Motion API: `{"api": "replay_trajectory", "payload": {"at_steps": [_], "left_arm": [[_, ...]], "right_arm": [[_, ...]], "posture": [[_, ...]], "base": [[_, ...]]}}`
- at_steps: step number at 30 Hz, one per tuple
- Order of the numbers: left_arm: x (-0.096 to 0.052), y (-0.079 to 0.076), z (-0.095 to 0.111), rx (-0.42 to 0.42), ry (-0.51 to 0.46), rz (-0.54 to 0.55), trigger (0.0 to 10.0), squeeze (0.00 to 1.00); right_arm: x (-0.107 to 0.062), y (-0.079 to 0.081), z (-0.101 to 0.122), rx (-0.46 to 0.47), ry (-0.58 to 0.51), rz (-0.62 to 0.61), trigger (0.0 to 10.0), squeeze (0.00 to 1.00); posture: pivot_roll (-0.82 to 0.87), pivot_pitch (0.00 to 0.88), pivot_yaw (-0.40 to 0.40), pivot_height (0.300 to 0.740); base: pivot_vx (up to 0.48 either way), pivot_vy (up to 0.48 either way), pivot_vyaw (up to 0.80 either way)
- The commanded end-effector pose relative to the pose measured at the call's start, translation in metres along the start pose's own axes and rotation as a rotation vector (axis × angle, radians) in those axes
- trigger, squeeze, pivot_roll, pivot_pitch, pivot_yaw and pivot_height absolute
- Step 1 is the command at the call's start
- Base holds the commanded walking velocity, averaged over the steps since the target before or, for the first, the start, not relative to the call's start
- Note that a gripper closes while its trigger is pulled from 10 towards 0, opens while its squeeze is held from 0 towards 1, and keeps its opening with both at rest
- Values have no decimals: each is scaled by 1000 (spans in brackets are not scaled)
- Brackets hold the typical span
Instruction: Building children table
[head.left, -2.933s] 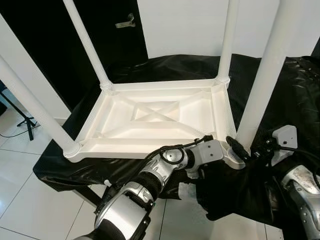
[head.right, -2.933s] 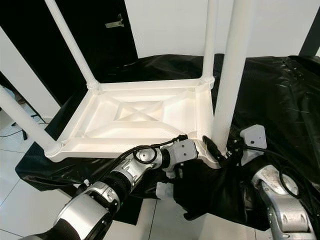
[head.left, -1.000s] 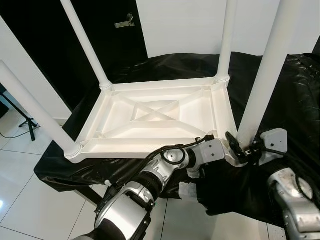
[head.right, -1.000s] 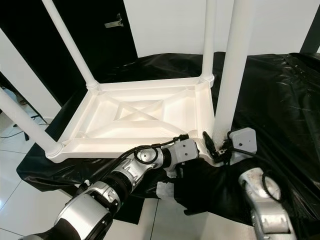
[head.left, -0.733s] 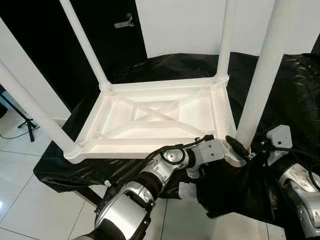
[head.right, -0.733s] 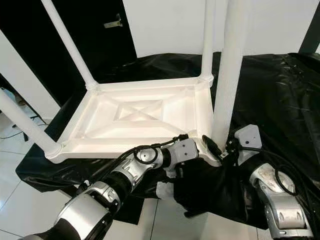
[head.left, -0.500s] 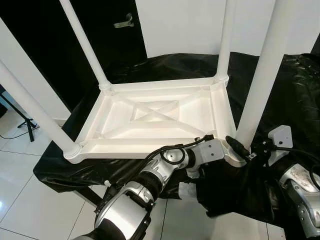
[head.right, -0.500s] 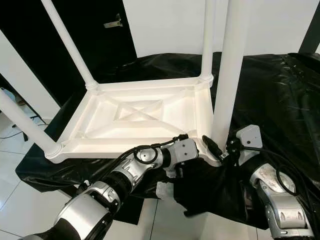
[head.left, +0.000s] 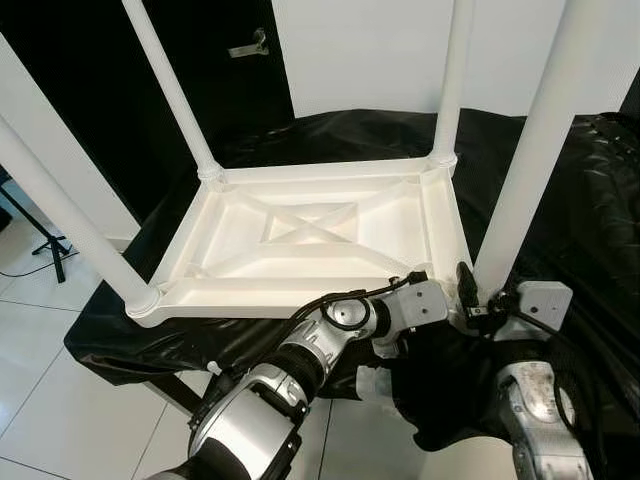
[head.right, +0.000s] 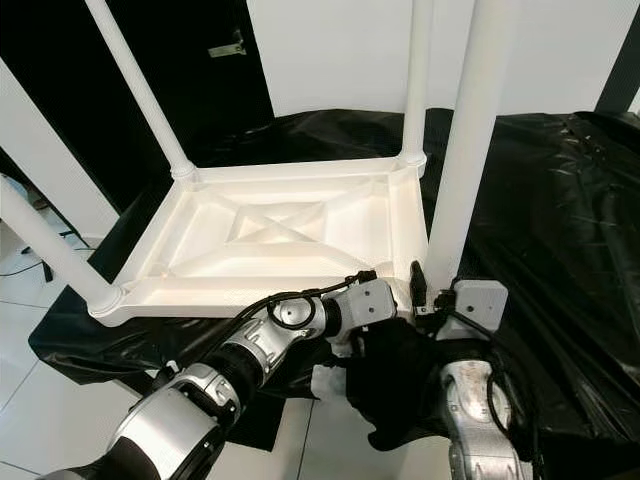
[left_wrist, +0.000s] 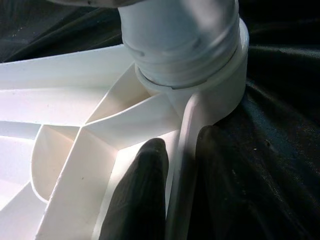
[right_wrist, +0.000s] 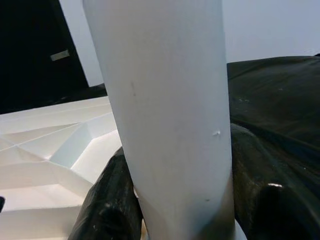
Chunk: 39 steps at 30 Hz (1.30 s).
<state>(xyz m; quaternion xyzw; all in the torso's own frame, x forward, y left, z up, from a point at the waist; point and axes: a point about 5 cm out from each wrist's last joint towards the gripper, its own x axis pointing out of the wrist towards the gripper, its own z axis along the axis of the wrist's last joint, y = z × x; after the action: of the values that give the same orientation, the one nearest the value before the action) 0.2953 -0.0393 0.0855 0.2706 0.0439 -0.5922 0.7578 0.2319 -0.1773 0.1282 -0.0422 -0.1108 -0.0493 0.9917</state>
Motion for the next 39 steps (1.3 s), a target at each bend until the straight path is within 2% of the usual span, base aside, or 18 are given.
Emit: {"api": "replay_trajectory", "payload": {"at_steps": [1,2,3,4,5,6,7,11,12,15,16,18,22,24,25,26,36,39], "left_arm": [[3,-30,-41,-93,206,27,10000,0],[3,-30,-41,-93,207,26,10000,0],[3,-30,-41,-93,207,26,10000,0],[3,-30,-41,-95,206,26,10000,0],[4,-31,-40,-95,205,26,10000,0],[4,-31,-40,-95,205,26,10000,0],[4,-31,-40,-97,204,27,10000,0],[4,-32,-40,-102,203,27,10000,0],[4,-33,-40,-103,203,27,10000,0],[5,-33,-41,-103,203,26,10000,0],[5,-33,-40,-103,203,25,10000,0],[5,-33,-40,-103,203,25,10000,0],[5,-33,-40,-100,201,25,10000,0],[5,-32,-40,-99,201,25,10000,0],[5,-32,-39,-98,201,26,10000,0],[5,-31,-39,-98,201,28,10000,0],[4,-29,-39,-99,202,37,10000,0],[3,-28,-41,-100,205,40,10000,0]], "right_arm": [[3,-15,-4,5,31,-116,0,0],[4,-13,-4,-1,35,-93,4588,0],[4,-13,-4,-1,35,-93,4588,0],[5,-8,-3,-19,30,-75,10000,0],[5,-6,-3,-12,30,-65,10000,200],[5,-6,-3,-12,30,-65,10000,200],[5,-3,-3,-4,24,-42,10000,1000],[7,-1,-5,0,42,66,10000,953],[8,-2,-5,0,49,99,10000,0],[9,-4,-5,-7,52,143,10000,0],[10,-7,-4,-17,57,214,10000,0],[10,-7,-4,-17,57,214,10000,0],[10,-19,-1,-57,116,518,10000,0],[9,-20,-1,-60,127,554,10000,0],[10,-23,0,-65,136,583,8863,0],[10,-26,2,-66,144,618,0,0],[8,-28,-5,-68,194,656,0,0],[5,-15,-15,-20,180,379,0,0]], "posture": [[6,0,124,740],[5,0,123,740],[5,0,123,740],[6,0,120,740],[6,0,117,740],[6,0,117,740],[6,0,117,740],[4,0,114,740],[2,0,114,740],[0,0,114,740],[-1,0,114,740],[-1,0,114,740],[-4,0,115,740],[-4,0,115,740],[-1,0,114,740],[0,0,113,740],[8,0,108,740],[14,0,114,740]], "base": [[0,0,0],[0,0,0],[0,0,0],[0,0,0],[0,0,0],[0,0,0],[0,0,0],[0,0,0],[0,0,0],[0,0,0],[0,0,0],[0,0,0],[0,0,0],[0,0,0],[0,0,0],[0,0,0],[0,0,0],[0,0,0]]}}
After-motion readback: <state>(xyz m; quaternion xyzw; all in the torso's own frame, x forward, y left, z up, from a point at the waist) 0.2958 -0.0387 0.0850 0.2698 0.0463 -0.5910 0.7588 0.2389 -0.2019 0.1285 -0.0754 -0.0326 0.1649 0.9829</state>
